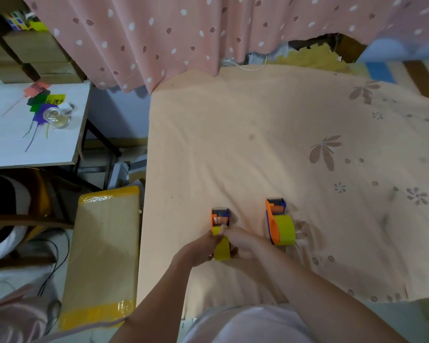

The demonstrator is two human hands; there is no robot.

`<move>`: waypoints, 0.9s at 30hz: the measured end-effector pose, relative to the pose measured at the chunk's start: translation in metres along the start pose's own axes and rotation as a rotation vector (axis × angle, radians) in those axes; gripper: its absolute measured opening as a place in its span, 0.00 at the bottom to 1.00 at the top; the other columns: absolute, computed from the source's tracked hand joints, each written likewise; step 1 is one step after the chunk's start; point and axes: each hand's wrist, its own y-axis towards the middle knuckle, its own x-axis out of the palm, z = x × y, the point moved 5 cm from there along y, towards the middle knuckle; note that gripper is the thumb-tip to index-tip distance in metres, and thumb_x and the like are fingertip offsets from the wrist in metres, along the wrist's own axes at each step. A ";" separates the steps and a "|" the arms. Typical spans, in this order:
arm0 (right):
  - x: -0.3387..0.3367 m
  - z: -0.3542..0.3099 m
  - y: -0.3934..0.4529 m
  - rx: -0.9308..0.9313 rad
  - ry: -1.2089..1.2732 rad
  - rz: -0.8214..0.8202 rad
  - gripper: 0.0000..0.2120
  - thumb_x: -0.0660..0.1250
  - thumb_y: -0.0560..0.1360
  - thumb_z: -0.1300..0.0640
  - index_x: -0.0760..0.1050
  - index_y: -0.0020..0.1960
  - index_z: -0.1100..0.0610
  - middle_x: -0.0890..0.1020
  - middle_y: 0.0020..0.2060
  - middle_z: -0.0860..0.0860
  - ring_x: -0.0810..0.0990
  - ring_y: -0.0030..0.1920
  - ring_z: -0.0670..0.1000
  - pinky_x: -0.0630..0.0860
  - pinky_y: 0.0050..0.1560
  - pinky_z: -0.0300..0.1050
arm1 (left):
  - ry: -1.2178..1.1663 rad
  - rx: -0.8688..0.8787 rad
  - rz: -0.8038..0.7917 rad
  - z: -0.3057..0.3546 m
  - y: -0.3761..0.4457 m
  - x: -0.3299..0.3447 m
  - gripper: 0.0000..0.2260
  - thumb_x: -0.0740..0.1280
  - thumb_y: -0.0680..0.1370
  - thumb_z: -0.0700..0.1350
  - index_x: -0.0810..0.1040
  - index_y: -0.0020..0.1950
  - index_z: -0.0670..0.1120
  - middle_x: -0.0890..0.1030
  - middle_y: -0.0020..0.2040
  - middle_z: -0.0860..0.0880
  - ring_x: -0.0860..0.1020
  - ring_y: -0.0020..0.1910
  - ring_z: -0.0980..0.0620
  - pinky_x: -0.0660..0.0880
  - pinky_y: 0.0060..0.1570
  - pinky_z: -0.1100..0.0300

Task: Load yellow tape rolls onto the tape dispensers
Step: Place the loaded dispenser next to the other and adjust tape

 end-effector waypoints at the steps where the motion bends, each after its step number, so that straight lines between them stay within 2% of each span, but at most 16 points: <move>1: -0.001 0.000 -0.001 0.001 -0.008 -0.009 0.26 0.52 0.84 0.41 0.67 0.74 0.57 0.78 0.59 0.58 0.78 0.51 0.54 0.78 0.49 0.46 | 0.005 -0.011 0.000 -0.001 0.000 0.001 0.27 0.55 0.83 0.62 0.61 0.79 0.52 0.71 0.76 0.47 0.69 0.75 0.41 0.63 0.74 0.41; 3: -0.005 0.003 0.000 0.009 -0.042 0.004 0.27 0.53 0.82 0.39 0.67 0.74 0.53 0.77 0.65 0.60 0.77 0.55 0.57 0.76 0.54 0.50 | -0.029 -0.010 -0.013 -0.002 -0.001 0.002 0.24 0.54 0.84 0.60 0.62 0.79 0.51 0.74 0.72 0.47 0.74 0.70 0.44 0.69 0.70 0.44; 5: -0.007 0.007 0.005 0.013 -0.063 0.031 0.29 0.54 0.81 0.36 0.66 0.75 0.52 0.76 0.67 0.61 0.76 0.59 0.59 0.74 0.57 0.52 | -0.086 0.000 -0.039 0.000 -0.002 0.003 0.23 0.53 0.85 0.58 0.65 0.77 0.49 0.79 0.63 0.49 0.79 0.60 0.49 0.75 0.61 0.52; 6: -0.006 0.008 0.008 0.008 -0.049 0.038 0.30 0.55 0.81 0.36 0.66 0.75 0.53 0.76 0.67 0.61 0.77 0.61 0.59 0.74 0.59 0.51 | -0.109 0.001 -0.048 0.000 -0.002 0.003 0.22 0.53 0.85 0.57 0.66 0.76 0.48 0.80 0.61 0.49 0.80 0.58 0.49 0.77 0.60 0.52; 9: -0.003 0.009 0.014 0.013 0.012 0.057 0.33 0.59 0.79 0.36 0.65 0.76 0.56 0.74 0.69 0.59 0.75 0.68 0.60 0.73 0.69 0.56 | -0.163 -0.005 -0.045 -0.003 0.002 -0.002 0.22 0.54 0.86 0.53 0.67 0.77 0.44 0.78 0.69 0.43 0.78 0.68 0.43 0.73 0.70 0.44; 16: -0.001 0.007 0.011 0.029 0.099 0.059 0.34 0.58 0.79 0.35 0.66 0.76 0.57 0.74 0.70 0.59 0.75 0.68 0.59 0.71 0.71 0.54 | -0.149 -0.016 0.040 -0.002 0.005 0.002 0.23 0.53 0.86 0.55 0.66 0.77 0.44 0.75 0.72 0.41 0.74 0.71 0.40 0.68 0.73 0.41; 19: 0.000 0.007 0.010 0.005 0.108 0.052 0.33 0.57 0.79 0.35 0.67 0.75 0.57 0.76 0.68 0.59 0.77 0.67 0.59 0.74 0.69 0.54 | -0.114 -0.027 0.056 -0.003 0.008 0.003 0.24 0.53 0.86 0.57 0.64 0.78 0.46 0.73 0.73 0.42 0.73 0.71 0.40 0.68 0.73 0.42; 21: 0.000 0.006 0.010 -0.007 0.090 0.062 0.32 0.57 0.79 0.35 0.68 0.74 0.56 0.77 0.67 0.58 0.78 0.65 0.59 0.75 0.67 0.53 | -0.107 -0.024 0.058 -0.004 0.008 0.002 0.24 0.52 0.85 0.58 0.65 0.77 0.47 0.75 0.73 0.41 0.75 0.68 0.42 0.70 0.69 0.47; 24: 0.001 0.005 0.009 0.023 0.116 0.039 0.31 0.58 0.80 0.38 0.68 0.74 0.57 0.77 0.68 0.59 0.78 0.66 0.60 0.74 0.68 0.54 | -0.085 -0.008 0.066 -0.001 0.006 0.004 0.22 0.52 0.85 0.59 0.70 0.72 0.47 0.78 0.67 0.42 0.76 0.59 0.44 0.69 0.57 0.51; 25: 0.001 0.005 0.008 0.047 0.114 0.014 0.31 0.57 0.81 0.38 0.67 0.75 0.58 0.76 0.68 0.59 0.78 0.66 0.60 0.74 0.69 0.55 | -0.076 -0.008 0.065 -0.001 0.006 0.004 0.22 0.53 0.85 0.59 0.71 0.70 0.47 0.79 0.65 0.42 0.75 0.57 0.45 0.68 0.56 0.52; 27: 0.001 0.005 0.003 0.087 0.121 -0.046 0.29 0.58 0.82 0.41 0.66 0.75 0.59 0.75 0.69 0.60 0.77 0.67 0.60 0.73 0.70 0.55 | -0.066 -0.008 0.066 -0.001 0.004 0.004 0.23 0.54 0.85 0.59 0.71 0.71 0.46 0.78 0.67 0.41 0.75 0.56 0.46 0.67 0.55 0.53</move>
